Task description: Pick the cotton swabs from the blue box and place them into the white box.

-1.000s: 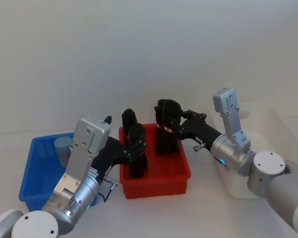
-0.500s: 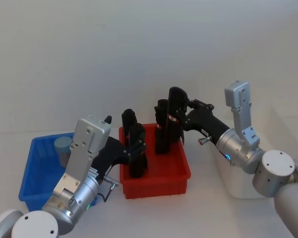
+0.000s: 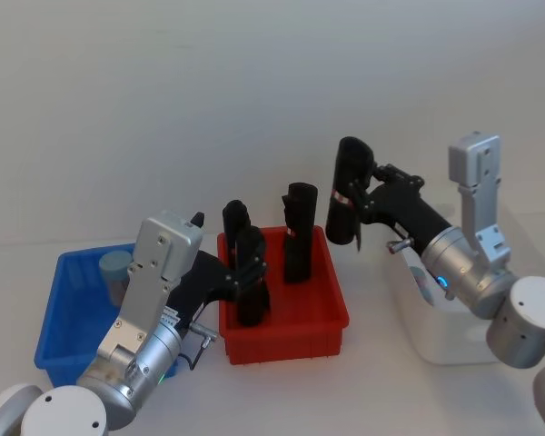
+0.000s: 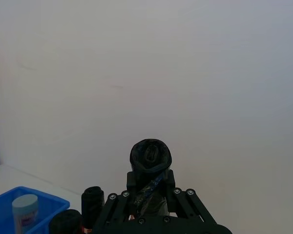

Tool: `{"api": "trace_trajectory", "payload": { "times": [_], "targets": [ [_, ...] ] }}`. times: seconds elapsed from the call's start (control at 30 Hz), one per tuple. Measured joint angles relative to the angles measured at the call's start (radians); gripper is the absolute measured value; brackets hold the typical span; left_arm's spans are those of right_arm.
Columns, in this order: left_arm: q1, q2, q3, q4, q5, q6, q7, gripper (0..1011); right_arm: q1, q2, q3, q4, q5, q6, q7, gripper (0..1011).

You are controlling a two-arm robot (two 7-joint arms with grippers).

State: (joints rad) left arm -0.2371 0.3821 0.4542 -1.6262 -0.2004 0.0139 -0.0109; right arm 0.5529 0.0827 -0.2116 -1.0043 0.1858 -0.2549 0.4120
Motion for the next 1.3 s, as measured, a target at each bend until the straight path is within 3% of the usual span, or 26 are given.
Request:
{"api": "trace_trajectory", "payload": {
  "times": [0.37, 0.67, 0.9, 1.3],
  "targets": [
    [0.0, 0.0, 0.0, 0.0, 0.0, 0.0, 0.0, 1004, -0.113, 0.054, 0.036, -0.225, -0.004, 0.11, -0.133, 312],
    [0.0, 0.0, 0.0, 0.0, 0.0, 0.0, 0.0, 1004, -0.189, 0.102, 0.078, -0.351, -0.012, 0.187, -0.235, 312],
    [0.0, 0.0, 0.0, 0.0, 0.0, 0.0, 0.0, 1004, -0.238, 0.135, 0.108, -0.402, -0.013, 0.235, -0.289, 312],
    [0.0, 0.0, 0.0, 0.0, 0.0, 0.0, 0.0, 1004, -0.287, 0.166, 0.136, -0.41, -0.016, 0.266, -0.323, 312]
  ]
}}
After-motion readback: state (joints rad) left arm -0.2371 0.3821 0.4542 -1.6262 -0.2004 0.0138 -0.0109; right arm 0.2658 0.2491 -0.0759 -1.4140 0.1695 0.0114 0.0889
